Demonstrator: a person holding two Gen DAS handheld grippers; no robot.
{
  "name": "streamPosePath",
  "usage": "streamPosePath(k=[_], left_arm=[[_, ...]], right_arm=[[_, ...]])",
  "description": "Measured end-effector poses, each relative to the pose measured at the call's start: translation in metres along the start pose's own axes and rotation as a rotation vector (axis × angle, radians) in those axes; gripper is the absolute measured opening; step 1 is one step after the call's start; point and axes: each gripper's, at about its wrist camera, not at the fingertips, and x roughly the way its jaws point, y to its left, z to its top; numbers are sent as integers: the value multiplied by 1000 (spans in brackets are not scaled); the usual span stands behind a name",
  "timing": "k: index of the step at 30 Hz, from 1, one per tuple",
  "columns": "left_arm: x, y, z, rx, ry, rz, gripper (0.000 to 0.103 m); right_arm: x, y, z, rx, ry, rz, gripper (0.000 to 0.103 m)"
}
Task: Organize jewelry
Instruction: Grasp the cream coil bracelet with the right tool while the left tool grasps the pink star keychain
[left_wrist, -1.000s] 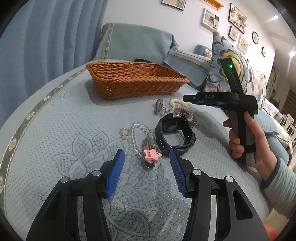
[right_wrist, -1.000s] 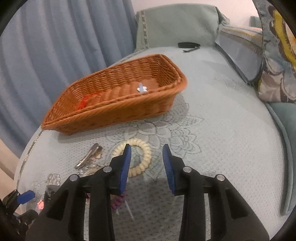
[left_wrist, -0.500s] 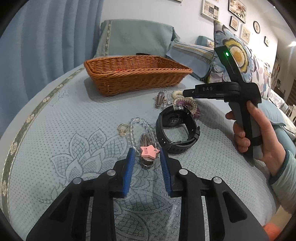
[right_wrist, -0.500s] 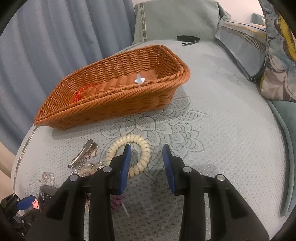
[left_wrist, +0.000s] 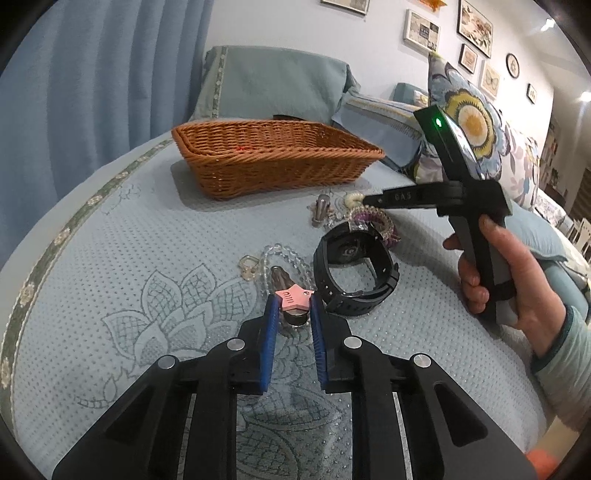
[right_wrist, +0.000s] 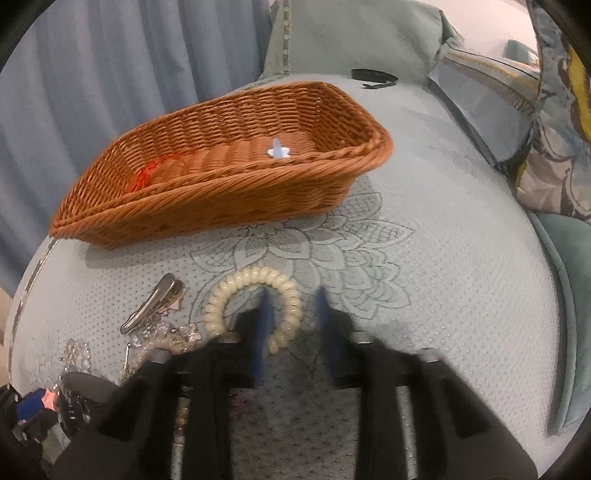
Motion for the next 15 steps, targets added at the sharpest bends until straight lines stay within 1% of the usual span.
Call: streamPosePath(k=[11,15], left_arm=[[-4,4,1,-26,-30,1,16],[-8,9,1,-45,-55,11,15]], right_arm=[[-7,-1,-3,5,-32,4,9],[-11,-4,-4,18,-46,10,9]])
